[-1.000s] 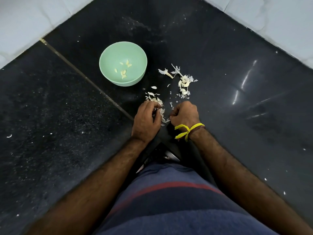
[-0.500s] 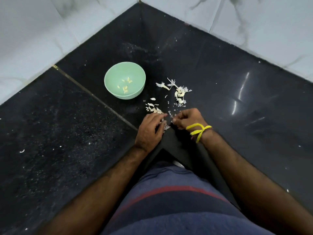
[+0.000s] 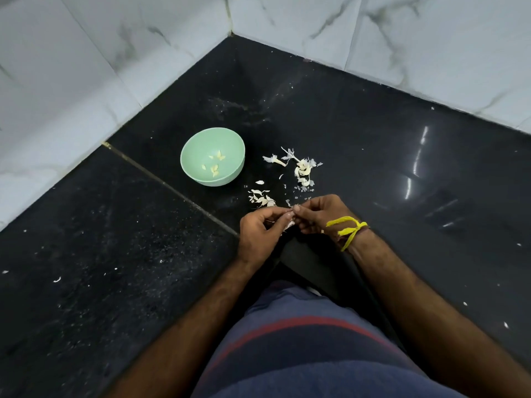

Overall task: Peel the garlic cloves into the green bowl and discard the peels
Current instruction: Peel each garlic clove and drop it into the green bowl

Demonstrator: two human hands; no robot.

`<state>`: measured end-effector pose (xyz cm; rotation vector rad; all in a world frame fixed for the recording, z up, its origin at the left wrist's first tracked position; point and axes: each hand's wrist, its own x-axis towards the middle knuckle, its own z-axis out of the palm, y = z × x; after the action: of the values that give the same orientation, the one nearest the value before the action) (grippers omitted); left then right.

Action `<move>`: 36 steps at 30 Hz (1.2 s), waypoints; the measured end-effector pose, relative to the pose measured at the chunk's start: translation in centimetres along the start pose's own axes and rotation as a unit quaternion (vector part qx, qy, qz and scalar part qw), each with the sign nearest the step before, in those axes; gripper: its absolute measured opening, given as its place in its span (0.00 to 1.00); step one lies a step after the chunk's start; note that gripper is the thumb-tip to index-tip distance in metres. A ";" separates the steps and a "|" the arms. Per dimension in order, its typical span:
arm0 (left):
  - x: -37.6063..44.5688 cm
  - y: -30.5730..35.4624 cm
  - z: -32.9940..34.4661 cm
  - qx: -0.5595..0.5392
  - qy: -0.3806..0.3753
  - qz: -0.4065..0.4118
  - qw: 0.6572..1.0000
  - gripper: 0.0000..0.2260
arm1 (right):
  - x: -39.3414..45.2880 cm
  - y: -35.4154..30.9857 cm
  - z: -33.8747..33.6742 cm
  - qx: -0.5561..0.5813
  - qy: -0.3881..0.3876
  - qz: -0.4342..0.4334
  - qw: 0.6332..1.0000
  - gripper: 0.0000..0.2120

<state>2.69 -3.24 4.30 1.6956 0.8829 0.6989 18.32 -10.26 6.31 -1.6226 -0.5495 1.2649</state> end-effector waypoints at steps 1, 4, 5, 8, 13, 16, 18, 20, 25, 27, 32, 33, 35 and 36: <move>-0.1 0.2 0.0 -0.011 -0.001 -0.011 1.000 0.04 | 0.1 0.0 0.0 -0.027 0.003 -0.016 1.000 0.09; -0.2 0.6 0.2 -0.027 -0.002 -0.029 0.999 0.03 | 0.1 0.1 0.3 -0.078 0.013 -0.053 0.995 0.10; -0.2 0.7 0.2 -0.026 -0.001 -0.032 0.999 0.05 | 0.0 0.1 0.4 -0.084 0.017 -0.061 0.994 0.11; -0.4 0.9 0.4 -0.008 0.012 -0.038 0.999 0.07 | -0.1 0.4 0.6 -0.089 0.030 -0.079 0.992 0.13; -0.5 0.7 0.6 0.012 0.039 -0.035 0.999 0.04 | -0.3 0.7 1.1 -0.081 0.043 -0.076 0.993 0.12; -0.7 0.9 0.6 0.002 0.036 -0.044 0.998 0.07 | -0.4 1.0 1.3 -0.057 0.038 -0.060 0.996 0.12; -0.7 1.0 0.5 -0.007 0.035 -0.042 0.998 0.07 | -0.4 1.0 1.5 -0.030 0.032 -0.050 0.998 0.12; -0.7 0.8 0.4 -0.032 0.039 -0.056 0.997 0.04 | -0.5 0.9 1.7 0.016 0.027 -0.037 0.999 0.12; -0.5 0.2 0.2 -0.080 0.044 -0.097 0.991 0.06 | -0.4 0.9 2.3 0.069 0.035 -0.016 0.997 0.13; -0.6 0.4 0.1 -0.101 0.030 -0.103 0.989 0.05 | -0.4 0.9 2.3 0.068 0.036 -0.016 0.997 0.13; -0.6 0.4 0.0 -0.183 0.030 -0.120 0.975 0.02 | -0.3 0.9 2.7 0.095 0.048 -0.022 0.994 0.09; -0.5 0.4 0.0 -0.187 0.040 -0.124 0.974 0.02 | -0.4 0.9 2.7 0.078 0.068 -0.050 0.993 0.07; -0.4 0.4 0.0 -0.190 0.061 -0.125 0.972 0.02 | -0.5 0.8 2.8 0.035 0.102 -0.121 0.987 0.05; -0.3 0.4 0.0 -0.190 0.070 -0.125 0.971 0.03 | -0.5 0.7 2.7 0.020 0.105 -0.148 0.983 0.05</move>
<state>2.59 -3.51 4.68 1.1832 0.9701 0.7667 15.52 -9.83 5.97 -1.5510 -0.6045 0.8699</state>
